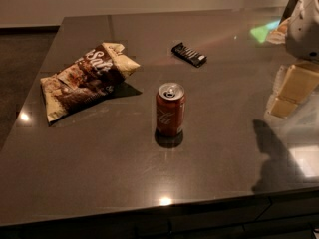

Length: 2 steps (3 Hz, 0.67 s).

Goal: Move brown chip bag near rxbar chocolate

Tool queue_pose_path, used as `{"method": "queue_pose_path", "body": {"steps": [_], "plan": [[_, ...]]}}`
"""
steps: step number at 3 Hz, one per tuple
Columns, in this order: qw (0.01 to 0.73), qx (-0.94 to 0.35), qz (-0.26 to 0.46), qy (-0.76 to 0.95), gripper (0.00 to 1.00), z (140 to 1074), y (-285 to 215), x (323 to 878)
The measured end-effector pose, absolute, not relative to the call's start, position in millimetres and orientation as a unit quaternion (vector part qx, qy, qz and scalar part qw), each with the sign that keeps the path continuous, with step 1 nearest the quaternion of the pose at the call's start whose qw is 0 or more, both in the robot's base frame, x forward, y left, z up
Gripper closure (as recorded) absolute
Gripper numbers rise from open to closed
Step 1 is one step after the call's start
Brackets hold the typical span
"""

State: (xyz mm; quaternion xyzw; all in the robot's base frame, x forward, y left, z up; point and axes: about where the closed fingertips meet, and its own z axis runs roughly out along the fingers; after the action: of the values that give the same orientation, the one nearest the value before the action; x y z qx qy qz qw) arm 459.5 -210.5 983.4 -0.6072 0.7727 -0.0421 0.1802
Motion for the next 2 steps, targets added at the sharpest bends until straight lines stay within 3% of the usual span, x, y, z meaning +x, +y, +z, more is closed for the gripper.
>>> {"method": "queue_pose_path", "body": {"steps": [2], "plan": [[0.224,-0.620,-0.031,0.751,0.00,987,-169,523]]}}
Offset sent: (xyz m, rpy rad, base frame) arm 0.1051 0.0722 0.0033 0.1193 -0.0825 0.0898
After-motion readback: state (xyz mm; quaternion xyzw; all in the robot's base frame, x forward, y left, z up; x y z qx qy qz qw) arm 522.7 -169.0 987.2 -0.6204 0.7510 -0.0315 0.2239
